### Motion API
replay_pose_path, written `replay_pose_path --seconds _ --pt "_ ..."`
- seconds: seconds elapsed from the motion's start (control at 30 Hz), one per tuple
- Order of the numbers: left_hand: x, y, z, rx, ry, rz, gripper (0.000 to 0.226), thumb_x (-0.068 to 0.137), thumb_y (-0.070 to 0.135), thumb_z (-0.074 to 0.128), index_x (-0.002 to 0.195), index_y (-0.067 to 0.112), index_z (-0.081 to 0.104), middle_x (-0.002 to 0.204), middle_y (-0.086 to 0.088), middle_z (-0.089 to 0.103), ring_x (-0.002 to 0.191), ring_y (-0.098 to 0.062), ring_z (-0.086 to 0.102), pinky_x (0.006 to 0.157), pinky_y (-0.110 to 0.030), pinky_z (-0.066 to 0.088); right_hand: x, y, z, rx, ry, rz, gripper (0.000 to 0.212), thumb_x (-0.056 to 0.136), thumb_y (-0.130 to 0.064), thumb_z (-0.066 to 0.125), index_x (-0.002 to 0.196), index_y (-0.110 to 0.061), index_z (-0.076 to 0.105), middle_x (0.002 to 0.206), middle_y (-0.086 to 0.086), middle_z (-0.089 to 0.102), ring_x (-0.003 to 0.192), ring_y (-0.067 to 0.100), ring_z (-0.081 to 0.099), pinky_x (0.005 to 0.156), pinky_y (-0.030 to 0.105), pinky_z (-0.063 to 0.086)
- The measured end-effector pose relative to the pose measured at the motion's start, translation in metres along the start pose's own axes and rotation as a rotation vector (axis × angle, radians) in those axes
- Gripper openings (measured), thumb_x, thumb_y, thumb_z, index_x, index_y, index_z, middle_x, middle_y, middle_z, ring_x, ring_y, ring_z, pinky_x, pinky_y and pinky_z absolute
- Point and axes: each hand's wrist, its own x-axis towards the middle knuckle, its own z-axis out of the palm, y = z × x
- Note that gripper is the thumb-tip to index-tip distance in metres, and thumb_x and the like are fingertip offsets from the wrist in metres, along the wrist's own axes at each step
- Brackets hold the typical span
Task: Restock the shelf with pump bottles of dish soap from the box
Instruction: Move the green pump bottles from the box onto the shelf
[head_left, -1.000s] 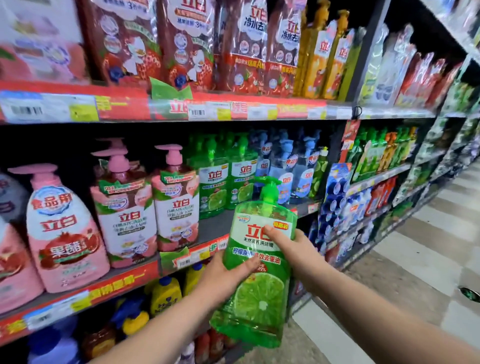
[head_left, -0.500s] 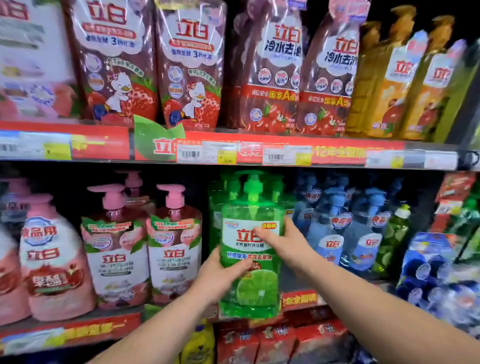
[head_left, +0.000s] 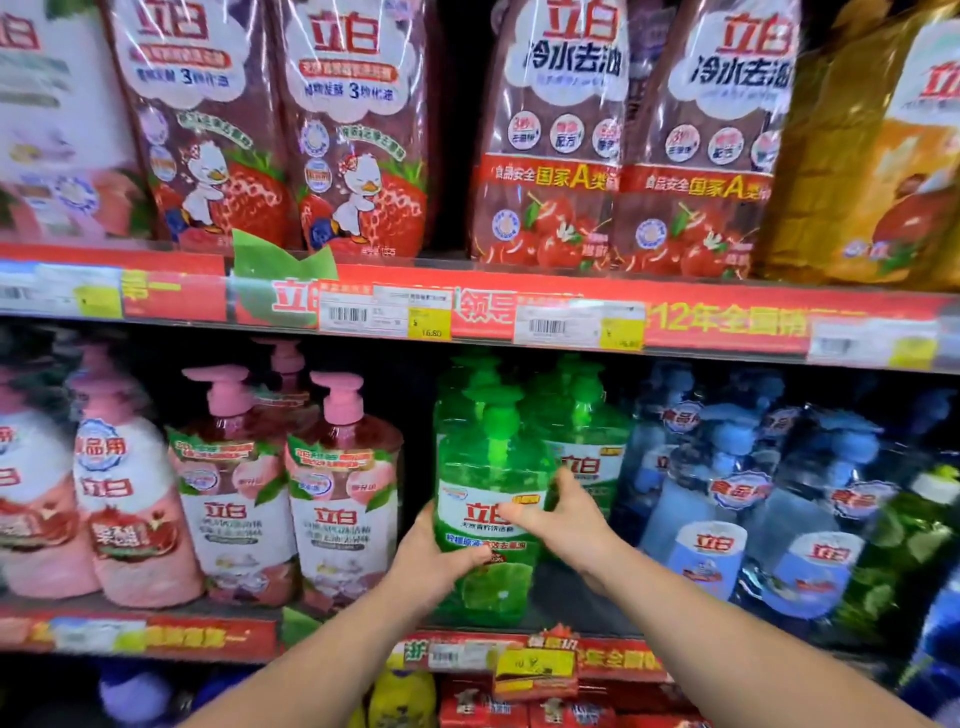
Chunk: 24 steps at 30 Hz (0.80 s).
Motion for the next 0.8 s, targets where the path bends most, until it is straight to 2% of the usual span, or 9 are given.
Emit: replay_pose_path --seconds 0.1,0.17,0.2,0.3,0.4,0.5,0.6,0.7,0.8 --pt "0.001 -0.005 -0.001 0.049 0.003 0.008 0.06 0.073 0.016 0.078 0.124 0.022 0.047 0.107 0.008 0.065 0.095 -0.004 0.061 0.076 -0.018 0.048 0.002 0.005 0.001 -0.047 -0.006 -0.024 0.052 0.068 -0.021 0.084 0.105 -0.025 0.047 0.104 -0.004 0.067 0.094 0.007 0.064 0.086 0.025 0.052" --pt "0.001 -0.006 0.0 0.088 0.027 0.014 0.063 0.073 0.019 0.079 0.126 0.02 0.045 0.11 0.008 0.063 0.099 -0.008 0.059 0.082 -0.022 0.046 0.001 0.008 0.001 -0.097 -0.039 -0.058 0.056 0.064 -0.018 0.086 0.1 -0.03 0.044 0.097 -0.014 0.063 0.084 -0.008 0.061 0.072 0.007 0.048" --pt "0.001 -0.006 0.0 0.111 0.047 0.023 0.065 0.072 0.021 0.079 0.127 0.02 0.044 0.11 0.009 0.061 0.1 -0.008 0.058 0.083 -0.022 0.044 0.001 0.01 0.002 -0.123 -0.055 -0.072 0.059 0.063 -0.016 0.086 0.1 -0.031 0.042 0.096 -0.016 0.061 0.081 -0.012 0.059 0.067 0.003 0.045" --pt "0.001 -0.007 0.002 0.147 0.093 0.049 0.066 0.071 0.022 0.08 0.127 0.018 0.045 0.105 0.01 0.061 0.096 -0.007 0.056 0.081 -0.02 0.043 0.002 0.014 0.007 -0.183 -0.045 -0.076 0.069 0.062 -0.016 0.085 0.111 -0.026 0.037 0.098 -0.015 0.059 0.085 -0.004 0.057 0.066 0.005 0.04" --pt "0.003 -0.008 0.002 0.141 0.136 0.042 0.065 0.071 0.02 0.08 0.127 0.015 0.047 0.108 0.006 0.062 0.099 -0.01 0.057 0.085 -0.025 0.045 0.007 0.014 0.013 -0.212 -0.027 -0.089 0.073 0.064 -0.017 0.085 0.12 -0.018 0.038 0.097 -0.014 0.056 0.093 0.004 0.055 0.079 0.016 0.041" --pt "0.005 -0.007 -0.001 0.169 0.141 0.029 0.065 0.072 0.02 0.079 0.128 0.014 0.046 0.115 0.002 0.062 0.101 -0.011 0.056 0.086 -0.026 0.045 0.01 0.013 0.016 -0.243 -0.024 -0.076 0.072 0.065 -0.021 0.084 0.121 -0.019 0.04 0.102 -0.01 0.054 0.099 0.007 0.051 0.087 0.022 0.039" --pt "0.004 -0.007 -0.001 0.164 0.142 0.019 0.066 0.074 0.021 0.078 0.13 0.015 0.045 0.12 0.001 0.062 0.101 -0.01 0.056 0.087 -0.027 0.046 0.013 0.012 0.015 -0.249 -0.053 -0.067 0.074 0.066 -0.021 0.084 0.125 -0.017 0.04 0.107 -0.009 0.054 0.103 0.009 0.05 0.091 0.024 0.039" --pt "0.004 -0.007 0.002 0.174 0.16 -0.002 0.07 0.075 0.023 0.077 0.134 0.015 0.041 0.125 -0.001 0.06 0.112 -0.017 0.057 0.096 -0.035 0.047 0.013 0.011 0.013 -0.246 -0.069 -0.064 0.074 0.068 -0.019 0.083 0.127 -0.016 0.039 0.109 -0.008 0.054 0.104 0.008 0.049 0.09 0.023 0.038" --pt "0.004 -0.004 0.002 0.185 0.153 -0.036 0.072 0.076 0.025 0.076 0.136 0.016 0.037 0.126 0.0 0.059 0.113 -0.017 0.056 0.095 -0.034 0.047 0.013 0.014 0.013 -0.247 -0.046 -0.05 0.074 0.068 -0.021 0.083 0.128 -0.016 0.04 0.113 -0.006 0.056 0.105 0.01 0.05 0.09 0.024 0.039"
